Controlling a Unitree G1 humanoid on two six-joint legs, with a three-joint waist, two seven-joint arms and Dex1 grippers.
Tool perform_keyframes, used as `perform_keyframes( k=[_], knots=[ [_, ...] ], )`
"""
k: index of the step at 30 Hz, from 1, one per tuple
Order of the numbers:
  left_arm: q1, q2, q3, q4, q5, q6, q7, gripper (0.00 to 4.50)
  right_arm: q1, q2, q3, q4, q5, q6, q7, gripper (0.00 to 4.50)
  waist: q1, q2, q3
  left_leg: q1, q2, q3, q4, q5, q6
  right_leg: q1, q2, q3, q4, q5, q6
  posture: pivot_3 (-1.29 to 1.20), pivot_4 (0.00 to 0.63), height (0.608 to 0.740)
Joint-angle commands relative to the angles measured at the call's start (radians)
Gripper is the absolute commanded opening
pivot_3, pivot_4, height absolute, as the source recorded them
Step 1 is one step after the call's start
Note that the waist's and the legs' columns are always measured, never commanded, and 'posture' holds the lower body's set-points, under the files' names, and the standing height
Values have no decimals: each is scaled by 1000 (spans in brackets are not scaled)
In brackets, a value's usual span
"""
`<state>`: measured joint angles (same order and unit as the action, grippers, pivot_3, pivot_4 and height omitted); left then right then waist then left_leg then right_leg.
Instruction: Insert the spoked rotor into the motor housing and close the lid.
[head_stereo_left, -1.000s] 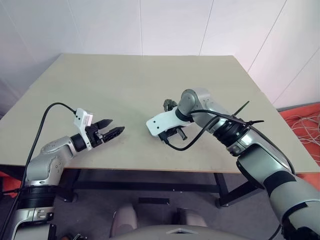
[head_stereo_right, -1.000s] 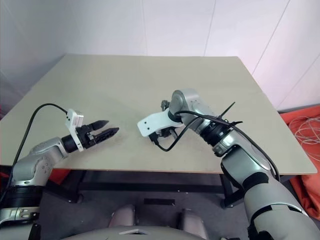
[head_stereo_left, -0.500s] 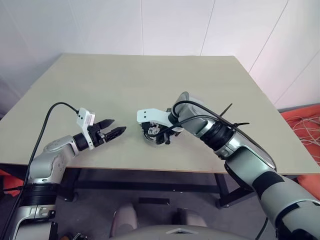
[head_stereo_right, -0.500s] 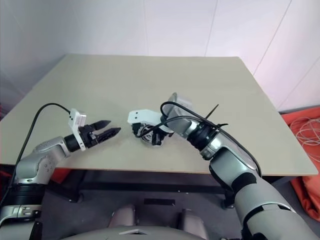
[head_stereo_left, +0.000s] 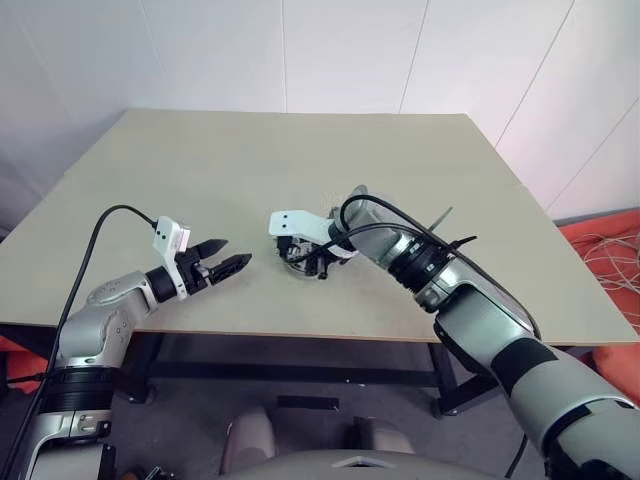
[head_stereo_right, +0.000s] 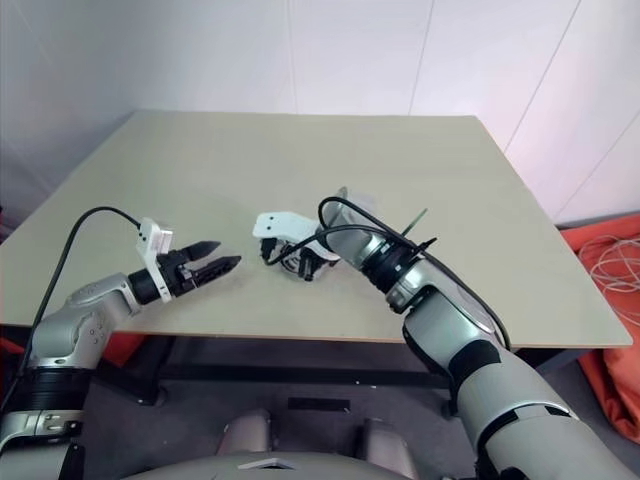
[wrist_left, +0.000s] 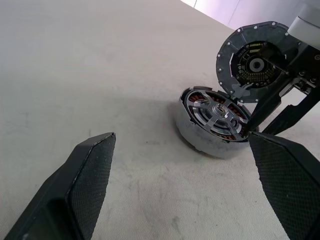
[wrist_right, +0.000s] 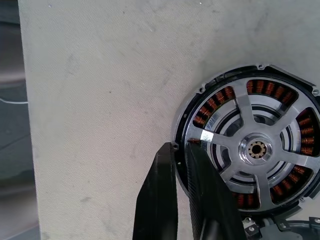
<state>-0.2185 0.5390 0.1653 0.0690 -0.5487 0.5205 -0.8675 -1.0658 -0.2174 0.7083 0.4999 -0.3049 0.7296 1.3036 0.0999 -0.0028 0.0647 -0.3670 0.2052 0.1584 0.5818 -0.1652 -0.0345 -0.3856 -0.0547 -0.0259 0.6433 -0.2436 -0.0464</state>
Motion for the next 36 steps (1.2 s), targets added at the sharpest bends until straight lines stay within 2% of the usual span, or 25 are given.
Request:
perform_keyframes(
  k=[1,10,11,18,25,30,33,36],
  knots=[
    [-14,1,11,-16,-3,-11,1,4500,-33,-36,4,-38,-16,-20,8,1280,1,0,0,0,0,0,0,0,0,0,0,0,0,0,0,0,0,740],
    [-14,1,11,-16,-2,-8,1,4500,-52,-74,25,-215,-2,47,89,4353,-1,0,0,-2,0,0,-1,0,0,-2,1,0,-1,0,-2,0,0,740],
    [-15,0,10,-14,-2,-8,0,4500,-50,-83,31,-246,2,60,106,4467,0,0,0,-2,0,0,-1,0,0,-2,1,0,-1,0,-2,0,0,740],
    [-24,-4,5,-5,2,-11,0,4500,-47,-107,35,-396,34,118,135,4467,0,0,0,-2,0,0,-1,-1,1,-1,1,0,-2,0,-2,0,0,740],
    [-31,-5,3,3,5,-14,-2,4500,-88,-74,-73,-510,168,164,124,4467,0,0,0,-2,0,0,-1,-1,1,-1,1,0,-1,0,-2,0,0,740],
    [-27,0,12,-3,2,-18,-5,4500,-162,9,-392,-427,332,231,-31,4467,-1,0,0,-2,0,0,-1,-1,1,-2,1,0,-1,0,-2,0,0,740],
    [-21,1,17,-8,1,-26,-8,4500,-165,-21,-563,-322,363,139,-190,4467,6,-2,-1,-2,-1,-1,-1,-1,1,0,1,0,-2,0,-2,0,0,740],
    [-17,-2,24,-16,-5,-41,-13,4500,-124,-106,-676,-224,356,49,-321,4467,10,-3,-1,-1,-3,-1,0,-1,1,0,-1,0,-2,0,-1,0,0,740]
  ],
)
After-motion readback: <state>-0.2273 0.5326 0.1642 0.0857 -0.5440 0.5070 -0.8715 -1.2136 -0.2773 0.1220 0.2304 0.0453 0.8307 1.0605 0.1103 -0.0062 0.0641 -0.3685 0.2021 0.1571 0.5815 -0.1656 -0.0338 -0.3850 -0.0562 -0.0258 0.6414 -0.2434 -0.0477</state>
